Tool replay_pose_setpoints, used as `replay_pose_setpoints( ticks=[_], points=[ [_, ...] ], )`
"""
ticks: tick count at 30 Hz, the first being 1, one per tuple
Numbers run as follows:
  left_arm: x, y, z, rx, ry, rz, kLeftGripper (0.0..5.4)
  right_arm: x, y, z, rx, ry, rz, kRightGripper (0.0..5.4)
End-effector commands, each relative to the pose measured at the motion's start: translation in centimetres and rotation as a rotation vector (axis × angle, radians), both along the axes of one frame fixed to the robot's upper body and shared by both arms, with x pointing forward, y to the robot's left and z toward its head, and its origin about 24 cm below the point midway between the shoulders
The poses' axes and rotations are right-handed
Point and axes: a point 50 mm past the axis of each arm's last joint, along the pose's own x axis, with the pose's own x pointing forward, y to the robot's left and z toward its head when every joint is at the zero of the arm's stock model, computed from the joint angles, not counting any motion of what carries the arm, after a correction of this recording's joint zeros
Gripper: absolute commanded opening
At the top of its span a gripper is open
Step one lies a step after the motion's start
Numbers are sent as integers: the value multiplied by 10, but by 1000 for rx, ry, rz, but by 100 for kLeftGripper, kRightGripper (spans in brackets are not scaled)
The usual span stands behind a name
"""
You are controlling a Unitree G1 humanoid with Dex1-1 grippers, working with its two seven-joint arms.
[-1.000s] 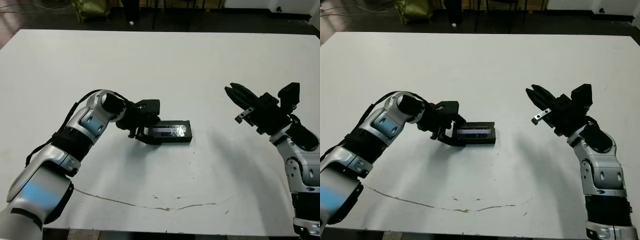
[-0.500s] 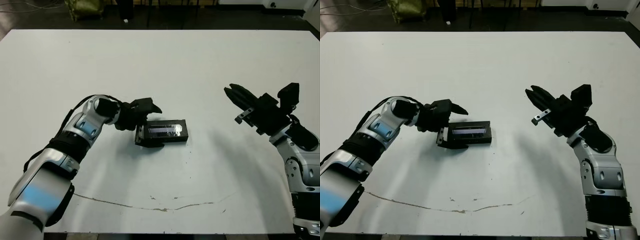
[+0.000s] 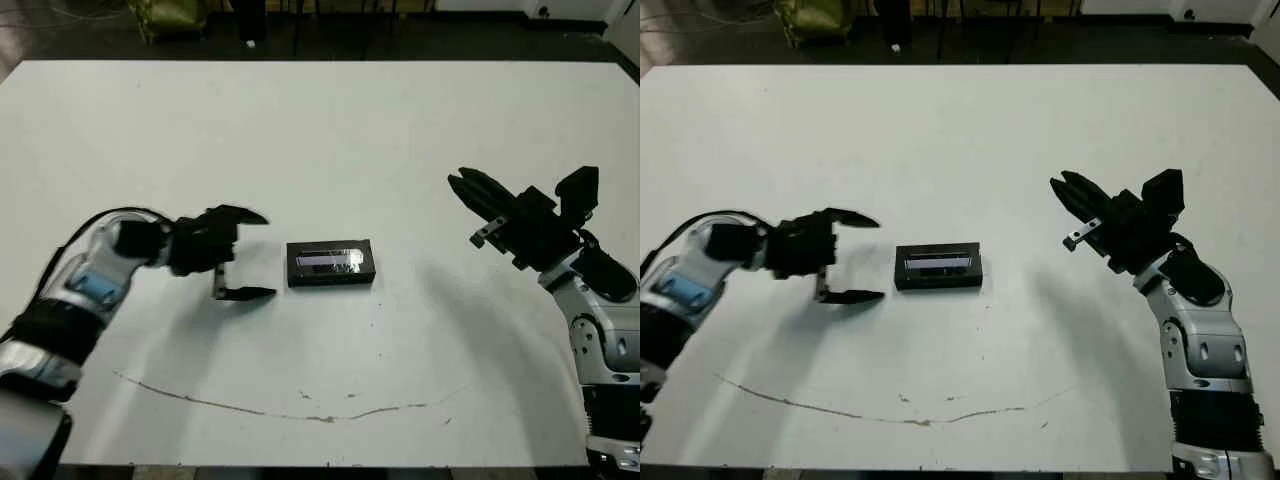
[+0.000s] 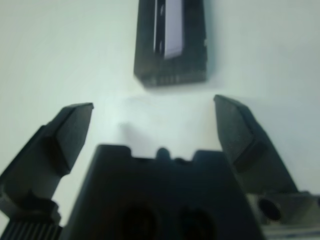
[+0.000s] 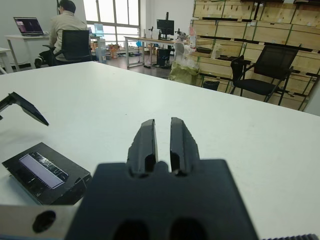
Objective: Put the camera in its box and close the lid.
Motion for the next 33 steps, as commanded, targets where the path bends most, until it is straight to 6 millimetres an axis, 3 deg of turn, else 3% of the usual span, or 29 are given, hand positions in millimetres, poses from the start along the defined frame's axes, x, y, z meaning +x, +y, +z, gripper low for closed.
replay_pose_setpoints(
  ticks=[1,7,11,15,18,21,25,33],
  points=[
    [-28,31,-38,197,170,79,538,-1,-2,-6,-7,27,-5,0],
    [-35,46,-19,252,152,39,538,-1,-3,-6,9,31,5,0],
    [-34,65,-18,62,147,232,538,0,-3,-8,13,32,8,0],
    [-30,54,5,-289,-54,459,538,1,-3,-9,27,40,12,0],
    [-37,23,13,-633,-255,640,497,1,-2,-10,32,46,13,0],
    [-45,-8,25,-805,-352,689,424,1,-1,-10,28,43,8,0],
    [-46,-49,35,-902,-308,714,325,1,0,-11,32,45,9,0],
    [-36,-105,35,-941,-80,796,127,0,1,-11,26,45,-6,0]
  ],
)
